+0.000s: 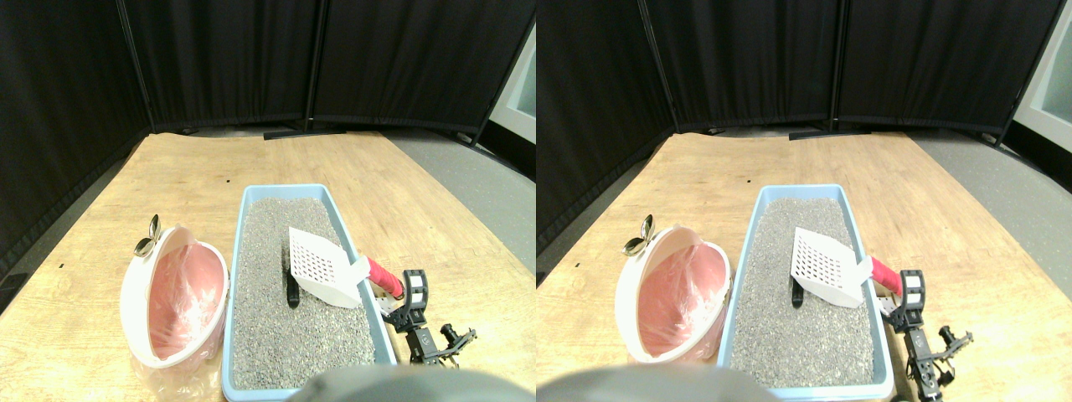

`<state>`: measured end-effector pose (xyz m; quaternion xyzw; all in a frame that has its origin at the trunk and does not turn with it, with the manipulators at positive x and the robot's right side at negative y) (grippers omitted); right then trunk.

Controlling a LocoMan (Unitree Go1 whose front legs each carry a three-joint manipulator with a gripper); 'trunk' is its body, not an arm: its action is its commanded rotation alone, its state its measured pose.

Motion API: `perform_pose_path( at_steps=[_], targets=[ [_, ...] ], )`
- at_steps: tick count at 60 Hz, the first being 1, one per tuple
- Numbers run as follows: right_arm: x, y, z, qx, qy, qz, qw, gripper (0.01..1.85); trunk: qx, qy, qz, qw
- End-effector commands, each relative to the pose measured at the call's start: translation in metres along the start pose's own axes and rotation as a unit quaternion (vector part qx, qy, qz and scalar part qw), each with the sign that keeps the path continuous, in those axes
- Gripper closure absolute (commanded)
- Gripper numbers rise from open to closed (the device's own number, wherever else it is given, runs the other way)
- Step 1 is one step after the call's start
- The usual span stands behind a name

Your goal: Scoop (unimanual)

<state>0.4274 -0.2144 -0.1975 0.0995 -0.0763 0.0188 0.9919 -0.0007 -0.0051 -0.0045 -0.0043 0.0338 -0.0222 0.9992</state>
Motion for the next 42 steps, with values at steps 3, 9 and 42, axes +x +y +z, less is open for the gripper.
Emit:
perform_pose_path(
  at_steps=[3,9,42],
  targets=[
    [0.002,0.002,-0.002,0.021,-0.015,-0.005,1.000,0.94,-0.013,0.0028,0.003,0.9999],
    [0.003,0.002,-0.005,0.024,0.000,-0.019,1.000,0.93,-0.013,0.0021,0.003,0.9999],
    [0.019,-0.009,-0.013,0.036,0.040,-0.045,0.998,0.96,-0.010,0.0025,-0.002,0.9999]
  ],
)
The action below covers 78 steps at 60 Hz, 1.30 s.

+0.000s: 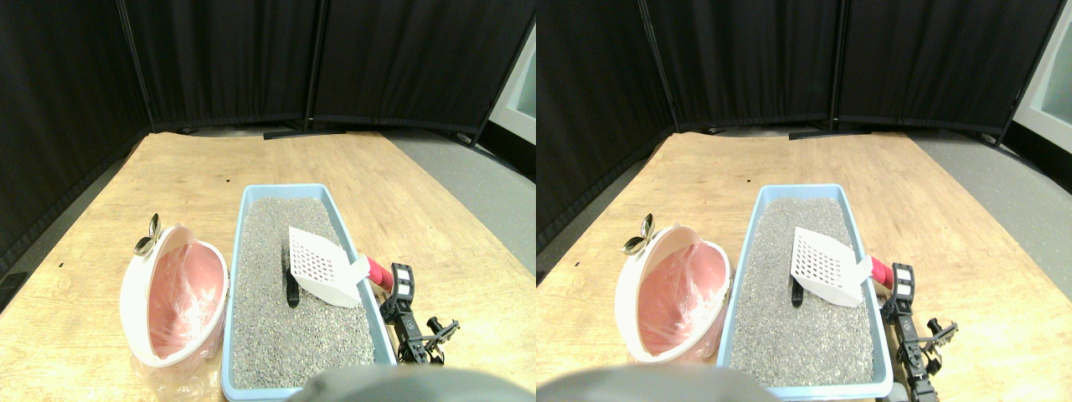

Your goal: Scoop (unimanual)

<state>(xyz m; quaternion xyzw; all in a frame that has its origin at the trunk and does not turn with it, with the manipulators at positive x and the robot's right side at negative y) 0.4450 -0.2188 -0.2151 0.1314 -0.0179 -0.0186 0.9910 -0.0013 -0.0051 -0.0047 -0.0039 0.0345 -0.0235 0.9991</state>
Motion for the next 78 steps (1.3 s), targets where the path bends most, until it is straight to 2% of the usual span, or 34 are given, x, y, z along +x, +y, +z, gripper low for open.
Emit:
perform_pose_path(
  at_steps=[1,9,21,35,42,63,66,68,70,72,73,78],
  targets=[
    [0.004,0.000,0.007,0.009,-0.011,-0.002,1.000,0.95,-0.012,0.0023,0.000,0.9999],
    [0.009,-0.001,0.006,0.005,-0.005,-0.008,1.000,0.91,-0.013,0.0023,0.001,0.9999],
    [0.013,-0.002,0.004,0.015,-0.002,-0.016,1.000,0.95,-0.012,0.0010,0.003,0.9999],
    [0.021,-0.004,0.008,0.015,-0.002,-0.017,1.000,0.88,-0.012,-0.0016,0.002,0.9999],
    [0.028,-0.006,0.008,0.015,0.004,-0.011,1.000,1.03,-0.009,-0.0038,0.002,0.9999],
    [0.033,-0.010,0.010,0.005,0.018,-0.015,1.000,1.00,-0.009,-0.0090,0.005,0.9999],
    [0.031,-0.009,0.010,0.008,0.020,-0.011,1.000,1.06,-0.010,-0.0093,0.005,0.9999],
    [0.030,-0.009,0.010,0.003,0.019,0.003,1.000,1.16,-0.009,-0.0089,0.006,0.9999],
    [0.029,-0.010,0.009,0.004,0.011,0.013,1.000,1.56,-0.008,-0.0092,0.006,0.9999],
    [0.029,-0.009,0.009,0.007,0.012,0.011,1.000,1.60,-0.007,-0.0082,0.006,0.9999],
    [0.028,-0.009,0.009,0.007,0.007,0.009,1.000,1.72,-0.007,-0.0082,0.005,0.9999],
    [0.028,-0.009,0.009,0.004,0.004,0.012,1.000,1.74,-0.006,-0.0109,0.005,0.9999]
  ],
)
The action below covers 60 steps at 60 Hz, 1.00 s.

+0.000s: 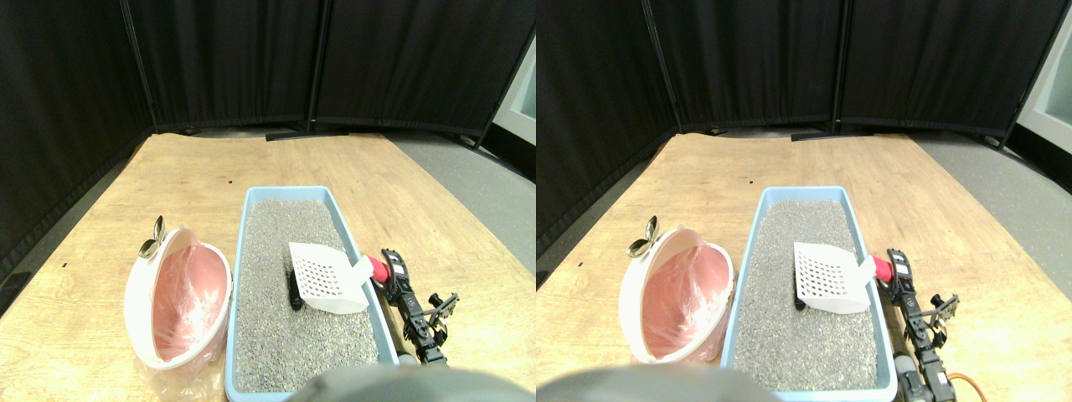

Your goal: Scoop (unimanual)

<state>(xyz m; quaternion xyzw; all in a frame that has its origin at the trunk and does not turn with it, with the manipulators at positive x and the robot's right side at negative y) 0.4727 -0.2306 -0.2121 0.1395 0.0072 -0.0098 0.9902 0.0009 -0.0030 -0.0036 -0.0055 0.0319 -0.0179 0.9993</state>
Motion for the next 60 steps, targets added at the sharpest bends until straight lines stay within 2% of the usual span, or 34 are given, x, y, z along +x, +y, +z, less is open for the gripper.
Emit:
perform_pose_path(
  at_steps=[1,13,19,31,32,38,41,46,49,55,60],
  targets=[
    [-0.001,0.000,0.005,-0.008,-0.024,0.010,1.000,1.74,-0.005,-0.0088,0.000,1.0000],
    [-0.005,-0.004,0.011,-0.053,-0.055,0.020,0.997,1.73,-0.005,-0.0099,0.000,0.9999],
    [-0.007,-0.004,0.018,-0.042,-0.064,0.012,0.997,1.74,-0.007,-0.0091,0.000,0.9999],
    [-0.005,-0.008,0.029,-0.031,-0.084,0.033,0.995,1.74,-0.012,-0.0093,0.003,0.9999],
    [-0.006,-0.006,0.033,-0.047,-0.096,0.042,0.993,1.74,-0.012,-0.0094,0.004,0.9999],
    [-0.008,-0.001,0.047,-0.055,-0.112,0.054,0.991,1.72,-0.015,-0.0078,0.005,0.9998],
    [-0.009,0.002,0.055,-0.076,-0.140,0.072,0.985,1.74,-0.015,-0.0082,0.006,0.9998],
    [-0.008,0.008,0.068,-0.075,-0.147,0.077,0.983,1.74,-0.018,-0.0079,0.007,0.9998],
    [-0.005,0.010,0.076,-0.089,-0.162,0.102,0.977,1.74,-0.021,-0.0080,0.008,0.9997],
    [-0.002,0.016,0.090,-0.101,-0.175,0.105,0.974,1.74,-0.025,-0.0091,0.012,0.9996],
    [0.002,0.021,0.101,-0.121,-0.183,0.127,0.967,1.74,-0.032,-0.0087,0.016,0.9993]
  ],
)
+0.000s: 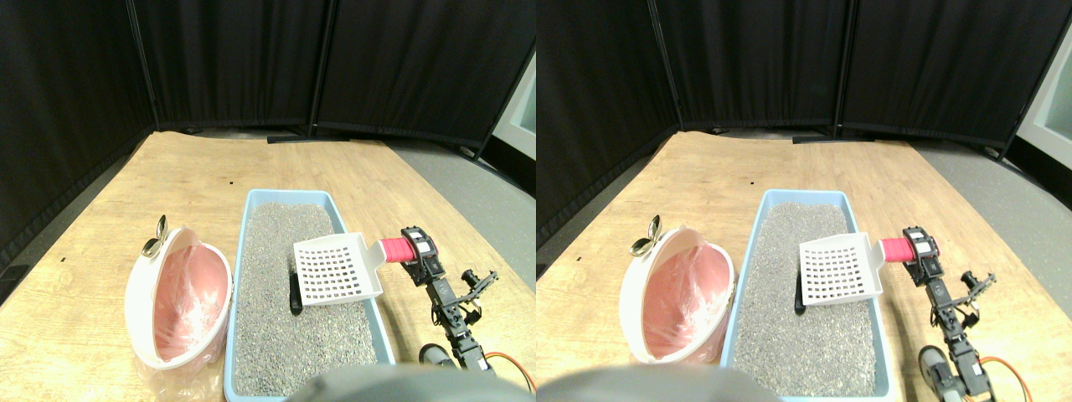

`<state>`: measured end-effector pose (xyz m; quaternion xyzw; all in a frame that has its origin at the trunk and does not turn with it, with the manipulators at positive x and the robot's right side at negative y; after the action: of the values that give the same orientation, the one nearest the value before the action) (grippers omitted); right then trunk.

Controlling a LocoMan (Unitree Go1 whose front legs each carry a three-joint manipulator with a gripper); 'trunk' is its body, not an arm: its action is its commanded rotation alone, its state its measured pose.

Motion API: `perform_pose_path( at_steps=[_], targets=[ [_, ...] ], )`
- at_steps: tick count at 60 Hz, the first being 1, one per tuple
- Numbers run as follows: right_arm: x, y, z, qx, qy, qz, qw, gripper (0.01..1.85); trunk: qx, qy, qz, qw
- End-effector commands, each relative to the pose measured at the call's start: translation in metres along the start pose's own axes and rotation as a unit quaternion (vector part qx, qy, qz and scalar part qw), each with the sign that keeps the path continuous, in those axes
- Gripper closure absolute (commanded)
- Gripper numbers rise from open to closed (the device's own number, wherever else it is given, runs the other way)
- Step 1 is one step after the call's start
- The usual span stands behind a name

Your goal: Scoop (unimanual)

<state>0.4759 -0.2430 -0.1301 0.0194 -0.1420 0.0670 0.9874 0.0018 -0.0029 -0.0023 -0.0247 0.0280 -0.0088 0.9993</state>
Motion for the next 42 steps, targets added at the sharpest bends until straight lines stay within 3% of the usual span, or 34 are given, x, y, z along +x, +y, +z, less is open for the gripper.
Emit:
perform_pose_path(
  at_steps=[1,19,24,27,35,42],
  targets=[
    [0.009,0.006,0.022,-0.008,-0.048,0.027,0.998,1.74,-0.013,-0.0047,0.008,0.9999],
    [0.033,0.012,0.047,-0.071,-0.035,0.077,0.994,1.74,-0.040,0.0013,0.028,0.9988],
    [0.037,0.015,0.052,-0.097,-0.022,0.076,0.992,1.74,-0.050,0.0044,0.037,0.9981],
    [0.041,0.015,0.053,-0.116,-0.016,0.105,0.988,1.74,-0.055,0.0059,0.041,0.9977],
    [0.051,0.013,0.051,-0.143,-0.010,0.131,0.981,1.74,-0.068,0.0098,0.051,0.9964],
    [0.054,0.013,0.053,-0.148,0.000,0.134,0.980,1.68,-0.077,0.0157,0.058,0.9952]
  ],
)
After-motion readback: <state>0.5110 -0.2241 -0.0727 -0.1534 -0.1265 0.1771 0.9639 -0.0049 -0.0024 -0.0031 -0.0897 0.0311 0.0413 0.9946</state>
